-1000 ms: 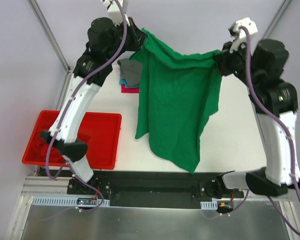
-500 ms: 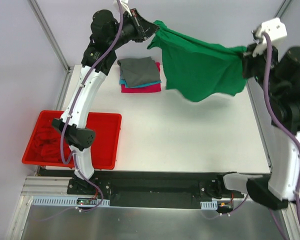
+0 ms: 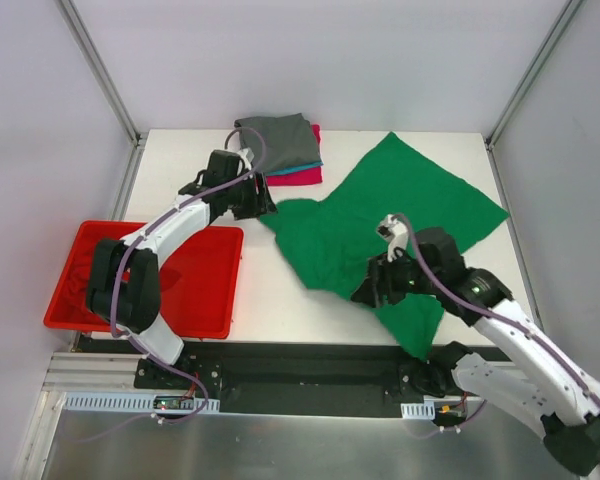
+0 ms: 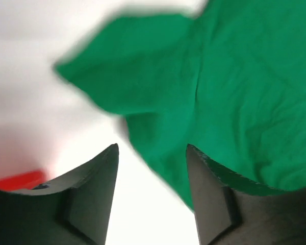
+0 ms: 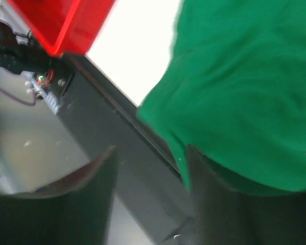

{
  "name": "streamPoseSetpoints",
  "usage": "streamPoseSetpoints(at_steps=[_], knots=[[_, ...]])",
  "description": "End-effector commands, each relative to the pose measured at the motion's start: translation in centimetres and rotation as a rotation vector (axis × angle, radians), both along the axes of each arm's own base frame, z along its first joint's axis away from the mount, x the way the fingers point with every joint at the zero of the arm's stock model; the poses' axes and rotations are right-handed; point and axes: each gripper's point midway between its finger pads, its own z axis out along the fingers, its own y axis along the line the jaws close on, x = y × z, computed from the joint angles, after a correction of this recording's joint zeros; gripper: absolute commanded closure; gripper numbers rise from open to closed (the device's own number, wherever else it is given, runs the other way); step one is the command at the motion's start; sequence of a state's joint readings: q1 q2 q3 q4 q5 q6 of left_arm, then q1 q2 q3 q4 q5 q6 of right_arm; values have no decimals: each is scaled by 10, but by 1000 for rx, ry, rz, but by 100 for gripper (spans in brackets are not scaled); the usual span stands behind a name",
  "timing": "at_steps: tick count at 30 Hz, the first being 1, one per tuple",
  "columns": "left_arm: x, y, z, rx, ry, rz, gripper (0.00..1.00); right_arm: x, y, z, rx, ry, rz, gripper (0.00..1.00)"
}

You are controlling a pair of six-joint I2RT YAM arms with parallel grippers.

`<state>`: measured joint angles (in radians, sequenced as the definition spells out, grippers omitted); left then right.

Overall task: Fold and stack the t-shirts
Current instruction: Flatten out the tshirt

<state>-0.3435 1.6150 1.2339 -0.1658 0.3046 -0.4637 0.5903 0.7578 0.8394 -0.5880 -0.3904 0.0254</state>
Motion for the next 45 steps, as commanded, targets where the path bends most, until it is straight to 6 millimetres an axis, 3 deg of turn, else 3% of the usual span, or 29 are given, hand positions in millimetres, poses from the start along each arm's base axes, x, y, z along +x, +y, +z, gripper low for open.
streamPoseSetpoints(at_steps=[1,2,3,4,8,12,17,20,27,31,35,40,45], knots=[[2,32,5,76,-47,93,30,-17,48,18,144,103,137,16],[0,32,3,78,-37,95,11,-11,45,13,103,101,108,13],[-1,31,3,67,-26,92,1,1,40,10,62,71,55,9],[-3,26,3,46,-11,80,1,11,34,9,28,42,6,1],[-19,-4,1,-46,57,-21,1,45,10,1,-108,-55,-142,4],[-45,-48,-19,-22,105,-119,1,71,-16,-19,-209,-19,-276,4],[-66,-105,-43,-27,161,-205,1,97,-55,-77,-276,185,-459,4],[-66,-119,-63,-40,216,-200,1,93,-63,-115,-329,281,-467,4],[-62,-98,-114,73,269,-120,1,59,-39,-162,-265,469,-337,4],[-51,-80,-133,82,312,-68,1,41,-15,-171,-249,509,-222,4],[-26,-52,-152,75,358,17,1,36,12,-175,-238,544,-141,4],[14,8,-146,80,325,190,1,34,48,-180,-261,575,-75,4],[39,28,-118,50,263,221,1,16,115,-163,-185,570,69,4]])
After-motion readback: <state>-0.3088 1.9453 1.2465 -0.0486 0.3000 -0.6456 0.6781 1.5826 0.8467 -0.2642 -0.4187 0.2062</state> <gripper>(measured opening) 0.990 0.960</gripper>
